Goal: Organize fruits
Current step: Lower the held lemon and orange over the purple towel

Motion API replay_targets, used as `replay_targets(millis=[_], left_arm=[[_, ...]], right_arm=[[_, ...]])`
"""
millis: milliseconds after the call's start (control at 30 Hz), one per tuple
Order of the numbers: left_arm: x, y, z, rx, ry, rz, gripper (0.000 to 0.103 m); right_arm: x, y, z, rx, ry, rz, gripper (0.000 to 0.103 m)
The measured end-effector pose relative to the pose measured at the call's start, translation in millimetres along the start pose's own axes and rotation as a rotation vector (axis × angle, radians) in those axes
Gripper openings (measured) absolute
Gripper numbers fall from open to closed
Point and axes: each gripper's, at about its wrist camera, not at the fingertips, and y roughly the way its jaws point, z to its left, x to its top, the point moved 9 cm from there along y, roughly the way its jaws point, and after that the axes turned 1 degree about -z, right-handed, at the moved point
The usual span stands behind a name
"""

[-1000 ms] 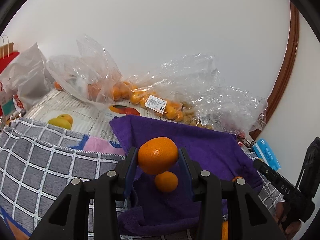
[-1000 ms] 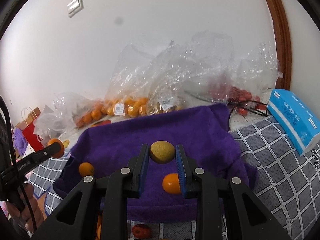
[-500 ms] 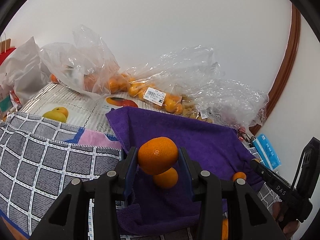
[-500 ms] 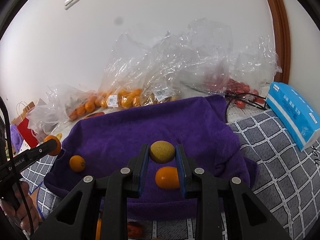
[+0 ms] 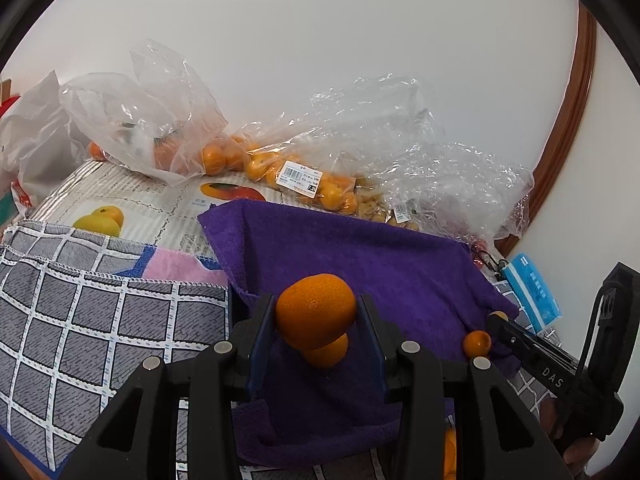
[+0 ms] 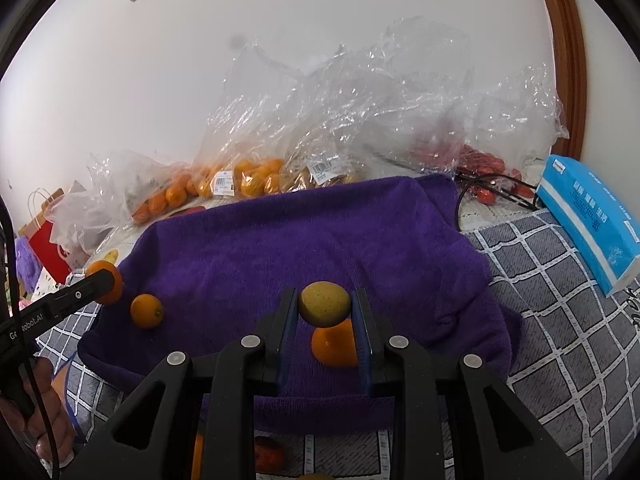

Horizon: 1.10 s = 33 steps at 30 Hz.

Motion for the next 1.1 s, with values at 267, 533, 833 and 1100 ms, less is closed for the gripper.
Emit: replay_targets(millis=[267, 533, 833, 1100], left_arm=[[-6.0, 5.7, -5.0, -0.025, 0.008, 0.038, 0.039], [-10.8, 9.0, -9.0, -0.038, 0.027, 0.063, 0.039], [-13.0, 8.7, -14.6, -0.074, 0.037, 0.081, 0.039], [-15.0, 9.5, -17.3, -0.080, 0.048, 0.093, 0.039]], right_arm=[[-4.7, 8.4, 1.0, -0.022, -0.027, 0.031, 0.027], [-5.2, 8.0, 2.5, -0.023, -0.043, 0.030, 0.027], [-5.4, 7.8, 6.1, -0.025, -0.067, 0.029, 0.027], [-5.5, 7.4, 4.6, -0.023, -0.054, 0.030, 0.031]])
